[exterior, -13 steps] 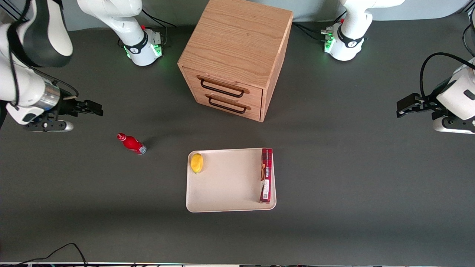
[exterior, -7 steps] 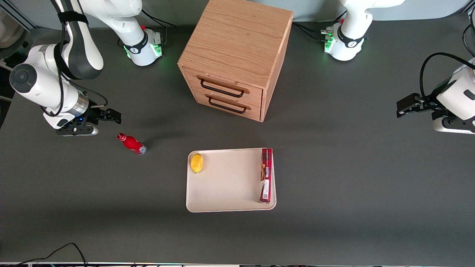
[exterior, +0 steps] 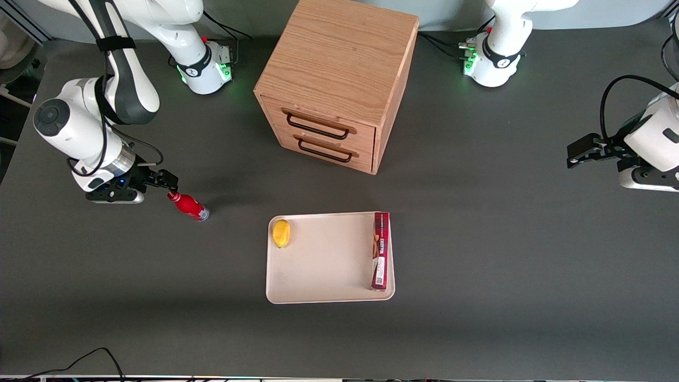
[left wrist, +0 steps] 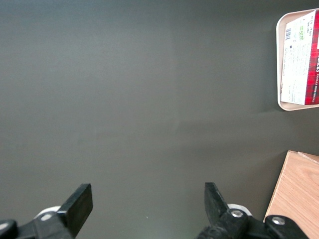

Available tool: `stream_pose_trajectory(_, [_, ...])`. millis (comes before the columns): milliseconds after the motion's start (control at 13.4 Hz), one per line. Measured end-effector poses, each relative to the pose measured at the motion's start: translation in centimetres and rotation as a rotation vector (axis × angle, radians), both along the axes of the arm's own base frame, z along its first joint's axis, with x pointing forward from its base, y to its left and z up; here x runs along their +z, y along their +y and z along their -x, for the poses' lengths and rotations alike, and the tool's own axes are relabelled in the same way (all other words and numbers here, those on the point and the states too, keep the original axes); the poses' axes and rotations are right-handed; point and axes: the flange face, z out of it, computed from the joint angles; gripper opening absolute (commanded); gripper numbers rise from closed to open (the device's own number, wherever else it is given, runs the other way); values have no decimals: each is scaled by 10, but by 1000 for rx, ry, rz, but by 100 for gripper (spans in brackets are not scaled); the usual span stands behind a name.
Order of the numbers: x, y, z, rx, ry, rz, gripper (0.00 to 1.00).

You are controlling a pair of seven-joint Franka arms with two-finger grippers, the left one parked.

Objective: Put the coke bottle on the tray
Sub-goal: 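Move the open right gripper down over the red Coca-Cola bottle, then close the right gripper on the bottle's cap end and lift it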

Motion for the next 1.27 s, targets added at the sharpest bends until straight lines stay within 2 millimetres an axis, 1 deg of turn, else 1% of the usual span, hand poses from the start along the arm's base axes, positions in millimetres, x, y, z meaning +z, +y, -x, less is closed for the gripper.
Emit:
stream_pose_trajectory(374, [-7,26,-7,-34,-2,-10,98])
stream_pose_trajectory(598, [-9,28,-8,-38,-7,-12,96])
stream_pose_trajectory(673, [-9,28,-10,-38,-9,-12,87])
stream_pose_trajectory(748, [-8,28,-11,-38,-11,-13,73])
stream_pose_trajectory(822, [-8,28,-11,-38,-11,-13,49])
stream_pose_trajectory(897, [-9,28,-12,-38,-9,-13,21])
stream_pose_trajectory(972, [-11,28,-12,-38,-7,-13,0])
stream_pose_trajectory(1271, [-11,28,-13,-45,-7,-13,0])
